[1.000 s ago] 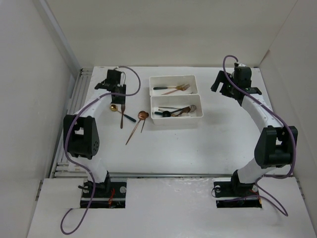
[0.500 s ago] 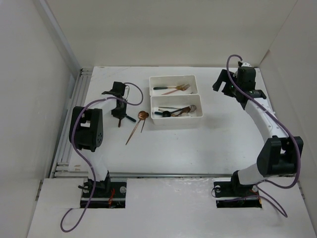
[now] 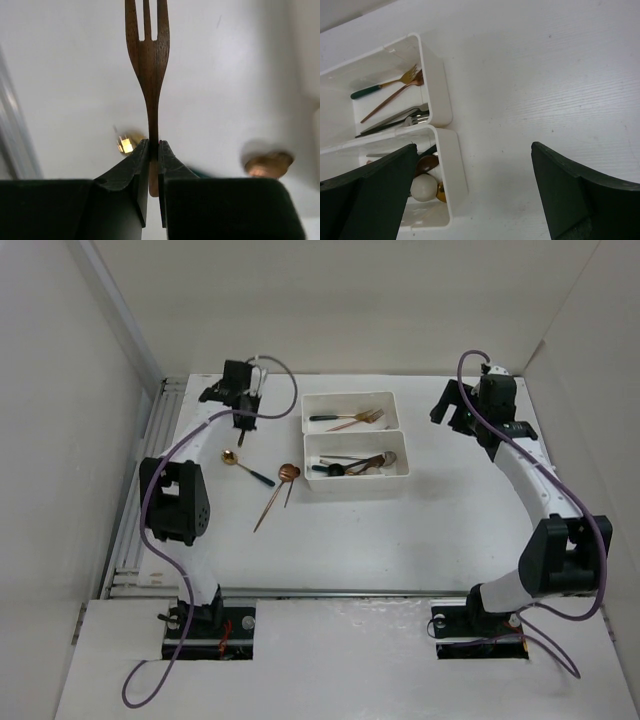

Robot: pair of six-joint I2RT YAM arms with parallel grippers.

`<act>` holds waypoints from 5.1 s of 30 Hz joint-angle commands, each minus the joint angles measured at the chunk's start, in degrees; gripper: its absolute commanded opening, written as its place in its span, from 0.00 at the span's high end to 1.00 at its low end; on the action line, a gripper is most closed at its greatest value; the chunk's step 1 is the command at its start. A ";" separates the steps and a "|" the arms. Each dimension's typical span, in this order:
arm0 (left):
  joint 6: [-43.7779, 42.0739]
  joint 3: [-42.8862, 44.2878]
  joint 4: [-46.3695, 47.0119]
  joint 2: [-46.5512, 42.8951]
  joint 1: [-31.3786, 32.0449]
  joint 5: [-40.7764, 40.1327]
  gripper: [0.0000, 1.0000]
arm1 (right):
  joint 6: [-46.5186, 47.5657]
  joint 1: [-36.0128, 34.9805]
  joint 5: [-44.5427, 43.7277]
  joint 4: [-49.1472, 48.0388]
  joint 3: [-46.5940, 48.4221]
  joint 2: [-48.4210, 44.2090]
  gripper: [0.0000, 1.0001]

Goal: Sort the eating utensils into containers

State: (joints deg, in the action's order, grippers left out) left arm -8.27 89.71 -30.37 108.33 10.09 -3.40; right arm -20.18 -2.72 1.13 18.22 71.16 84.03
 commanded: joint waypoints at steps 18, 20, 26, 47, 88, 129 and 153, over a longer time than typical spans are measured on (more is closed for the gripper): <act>-35.41 16.11 38.10 16.73 25.24 -9.08 1.00 | 5.06 -0.44 -3.67 -1.25 1.98 -0.17 0.00; -35.41 16.72 37.23 17.26 25.77 -9.08 1.00 | 5.07 -0.44 -4.28 -1.25 1.44 -0.80 0.00; -25.86 20.13 28.89 16.56 25.77 -10.75 0.06 | 5.60 -0.44 -4.38 -0.64 1.44 -0.80 0.00; 37.72 0.85 -6.73 -2.87 -0.50 -8.76 0.14 | 1.82 -2.38 0.63 -0.82 2.23 0.61 0.00; 6.75 4.97 13.26 -0.46 4.22 -29.98 1.00 | 1.82 -7.47 -6.57 1.83 3.46 -4.14 0.00; -16.78 3.90 20.35 -3.30 31.31 -7.25 0.21 | 5.95 -8.53 -4.47 -1.61 2.15 -1.76 0.00; -6.50 -26.34 2.85 -12.71 9.16 13.86 0.36 | 5.42 -10.99 -5.17 0.24 3.90 -2.55 0.00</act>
State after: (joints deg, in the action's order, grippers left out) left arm -14.94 64.29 -29.12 97.30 19.57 7.99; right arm -14.57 -12.93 -3.92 19.33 73.01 82.17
